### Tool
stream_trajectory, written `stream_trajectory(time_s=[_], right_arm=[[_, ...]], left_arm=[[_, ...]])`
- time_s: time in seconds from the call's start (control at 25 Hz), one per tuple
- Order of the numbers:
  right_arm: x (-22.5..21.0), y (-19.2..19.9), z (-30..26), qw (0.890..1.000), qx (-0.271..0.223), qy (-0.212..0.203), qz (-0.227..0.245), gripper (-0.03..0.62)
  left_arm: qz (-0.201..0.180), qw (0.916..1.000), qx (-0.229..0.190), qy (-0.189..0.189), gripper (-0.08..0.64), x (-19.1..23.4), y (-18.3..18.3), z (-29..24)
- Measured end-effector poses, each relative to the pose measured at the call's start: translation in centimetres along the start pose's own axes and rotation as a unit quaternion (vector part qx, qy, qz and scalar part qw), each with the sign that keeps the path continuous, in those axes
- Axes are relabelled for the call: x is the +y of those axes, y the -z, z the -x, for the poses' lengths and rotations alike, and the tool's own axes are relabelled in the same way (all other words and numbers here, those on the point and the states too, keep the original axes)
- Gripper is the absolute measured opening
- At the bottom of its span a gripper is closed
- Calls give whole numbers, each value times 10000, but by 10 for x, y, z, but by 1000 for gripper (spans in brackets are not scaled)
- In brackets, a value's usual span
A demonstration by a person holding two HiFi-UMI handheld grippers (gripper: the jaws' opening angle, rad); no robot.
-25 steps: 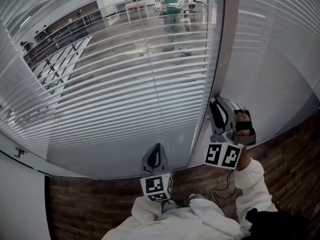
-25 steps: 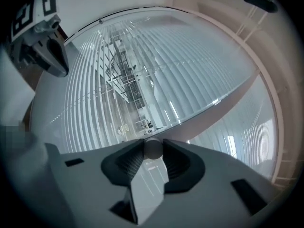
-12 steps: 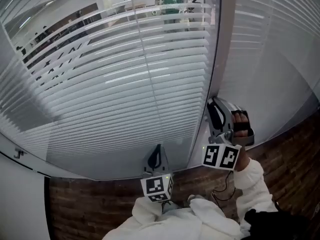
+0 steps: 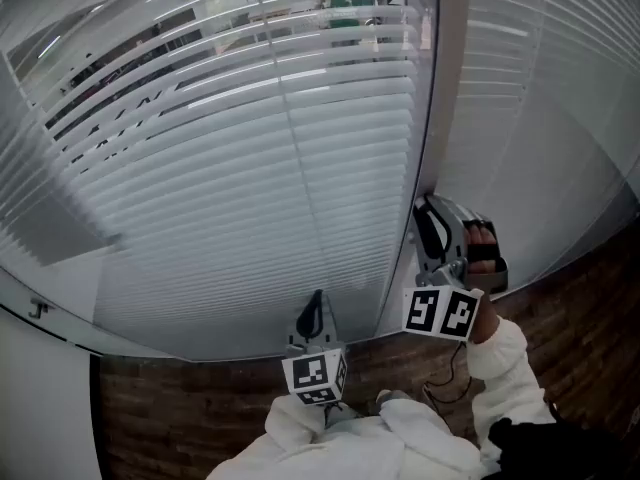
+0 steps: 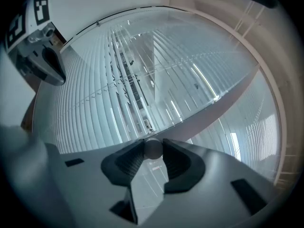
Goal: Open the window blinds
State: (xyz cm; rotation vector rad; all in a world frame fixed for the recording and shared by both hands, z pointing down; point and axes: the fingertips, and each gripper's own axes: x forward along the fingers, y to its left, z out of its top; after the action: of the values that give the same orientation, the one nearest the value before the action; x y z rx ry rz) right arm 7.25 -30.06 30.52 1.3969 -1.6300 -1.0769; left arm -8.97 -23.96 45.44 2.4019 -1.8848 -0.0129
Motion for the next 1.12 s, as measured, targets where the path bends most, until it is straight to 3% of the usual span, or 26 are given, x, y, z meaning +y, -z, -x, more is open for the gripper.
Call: stream_trajectory(time_s=[0.2,0.28,0.36,0.44,0.52,0.6,0.68,0.72,0.76,0.8,0.88,0.96,1.12], right_arm=[[0,0,0,9998,-45,76,-173,130],[-2,1,3,9975,-166,189,-666,130],[-4,5,11,9866,-265,350,-1570,130],[-6,2,24,9612,-515,499,-2663,130],[3,-2,36,9208,-787,365,-3802,130],[28,-1,43,8755,-774,-74,-4770,110],[62,1,45,8295,-673,-575,-5515,25],[80,2,45,8099,-592,-795,-5781,14],[98,3,45,7969,-485,-975,-5942,12],[114,4,44,7925,-379,-1098,-5988,12],[131,3,45,8011,-281,-1171,-5863,12],[129,-1,45,8091,-351,-1131,-5756,12],[118,-4,40,8124,-479,-1067,-5713,12]], left_arm=[[-15,10000,-8,-4,-2,0,0,1],[-21,10000,-20,-18,-2,1,-1,2],[11,10000,-58,-52,-2,4,-5,4],[59,9999,-121,-105,-2,9,-11,5],[134,9996,-192,-157,-2,14,-19,5],[238,9992,-266,-194,-2,18,-27,6],[341,9987,-308,-201,-2,19,-31,7],[379,9986,-310,-192,-2,19,-32,8],[401,9986,-302,-177,-2,18,-32,9],[410,9986,-286,-158,-2,16,-31,10],[412,9988,-242,-111,-2,12,-28,11],[404,9989,-218,-76,-2,9,-27,11],[388,9989,-246,-104,-2,11,-30,12]])
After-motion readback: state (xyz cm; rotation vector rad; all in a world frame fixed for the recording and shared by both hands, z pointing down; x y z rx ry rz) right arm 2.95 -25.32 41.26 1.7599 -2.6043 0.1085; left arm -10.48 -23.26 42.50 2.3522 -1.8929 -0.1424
